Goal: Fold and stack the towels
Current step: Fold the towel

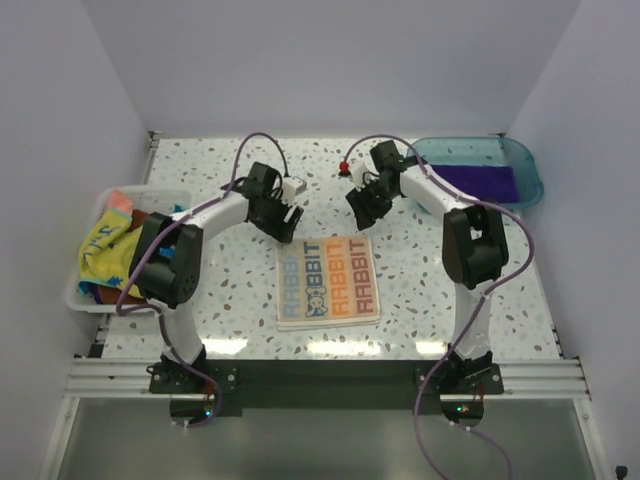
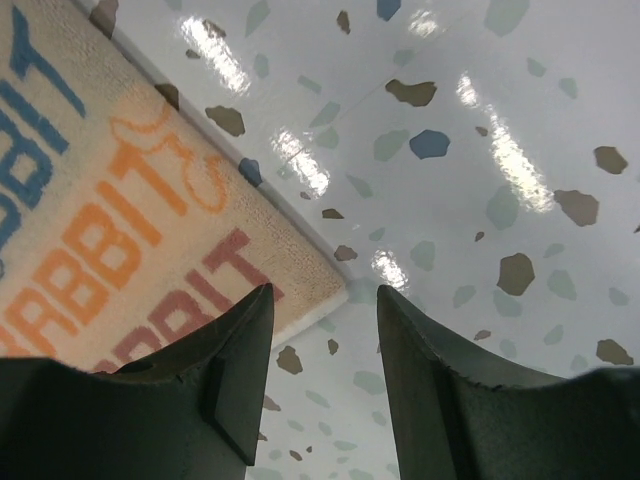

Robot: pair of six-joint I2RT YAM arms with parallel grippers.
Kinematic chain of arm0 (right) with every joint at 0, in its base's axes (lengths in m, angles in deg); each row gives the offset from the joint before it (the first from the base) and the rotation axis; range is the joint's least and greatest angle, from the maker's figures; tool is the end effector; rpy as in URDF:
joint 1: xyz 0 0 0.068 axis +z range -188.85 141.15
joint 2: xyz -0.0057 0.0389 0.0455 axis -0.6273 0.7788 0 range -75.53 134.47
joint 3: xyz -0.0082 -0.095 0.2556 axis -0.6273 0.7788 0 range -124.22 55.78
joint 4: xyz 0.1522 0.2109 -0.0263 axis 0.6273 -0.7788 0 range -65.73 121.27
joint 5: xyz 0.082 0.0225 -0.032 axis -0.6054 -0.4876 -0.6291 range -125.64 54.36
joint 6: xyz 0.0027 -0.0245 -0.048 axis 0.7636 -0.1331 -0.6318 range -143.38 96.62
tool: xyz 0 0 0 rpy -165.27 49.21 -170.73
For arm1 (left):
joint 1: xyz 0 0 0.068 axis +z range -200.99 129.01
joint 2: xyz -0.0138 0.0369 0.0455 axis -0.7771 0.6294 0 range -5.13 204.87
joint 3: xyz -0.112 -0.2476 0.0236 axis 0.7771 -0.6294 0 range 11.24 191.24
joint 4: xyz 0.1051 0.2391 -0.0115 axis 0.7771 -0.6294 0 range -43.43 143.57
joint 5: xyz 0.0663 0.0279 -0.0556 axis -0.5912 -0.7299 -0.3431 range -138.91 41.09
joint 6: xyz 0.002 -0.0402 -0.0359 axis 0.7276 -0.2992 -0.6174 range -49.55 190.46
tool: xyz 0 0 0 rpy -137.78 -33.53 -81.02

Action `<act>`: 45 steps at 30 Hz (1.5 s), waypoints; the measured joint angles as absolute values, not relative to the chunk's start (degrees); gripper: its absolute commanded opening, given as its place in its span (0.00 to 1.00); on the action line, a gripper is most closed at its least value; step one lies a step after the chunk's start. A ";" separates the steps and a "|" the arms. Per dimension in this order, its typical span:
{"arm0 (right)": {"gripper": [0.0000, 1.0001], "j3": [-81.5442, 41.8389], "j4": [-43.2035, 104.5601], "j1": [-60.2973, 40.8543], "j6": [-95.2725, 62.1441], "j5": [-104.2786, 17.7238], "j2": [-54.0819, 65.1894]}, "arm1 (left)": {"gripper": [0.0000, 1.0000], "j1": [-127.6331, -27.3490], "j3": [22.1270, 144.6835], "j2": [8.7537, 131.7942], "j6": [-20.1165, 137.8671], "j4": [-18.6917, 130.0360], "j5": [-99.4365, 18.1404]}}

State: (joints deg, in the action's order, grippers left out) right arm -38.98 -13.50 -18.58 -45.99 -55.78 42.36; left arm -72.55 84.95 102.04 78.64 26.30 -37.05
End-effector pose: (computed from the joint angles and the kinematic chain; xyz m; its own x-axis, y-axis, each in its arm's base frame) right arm 0.4016 0.1613 0.2063 -0.6305 -0.6177 -0.4700 -0.7467 0.6481 0.1499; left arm 0.3587 -0.1496 0.1857 -0.7385 0.4416 -0.5095 0.5640 0.8187 -0.1079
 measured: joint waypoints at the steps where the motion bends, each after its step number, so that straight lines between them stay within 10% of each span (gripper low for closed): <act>1: 0.49 -39.50 -14.44 -18.58 -46.97 -56.13 43.21 | 0.75 -72.29 84.99 102.50 79.32 25.80 -36.46; 15: 0.43 -41.03 -17.89 -18.53 -52.39 -57.24 48.65 | 0.64 -72.01 87.16 105.65 82.68 23.66 -33.69; 30: 0.00 -42.37 -18.68 -17.94 -54.01 -56.85 50.84 | 0.61 -72.01 87.16 105.65 83.56 22.72 -33.71; 45: 0.00 -42.02 -18.33 -17.46 -54.01 -55.62 50.60 | 0.38 -72.01 85.78 106.28 83.51 23.61 -34.63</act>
State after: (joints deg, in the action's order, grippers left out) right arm -42.02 -18.33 -17.46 -54.01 -55.62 50.60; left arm -72.01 85.78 106.28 83.51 23.61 -34.63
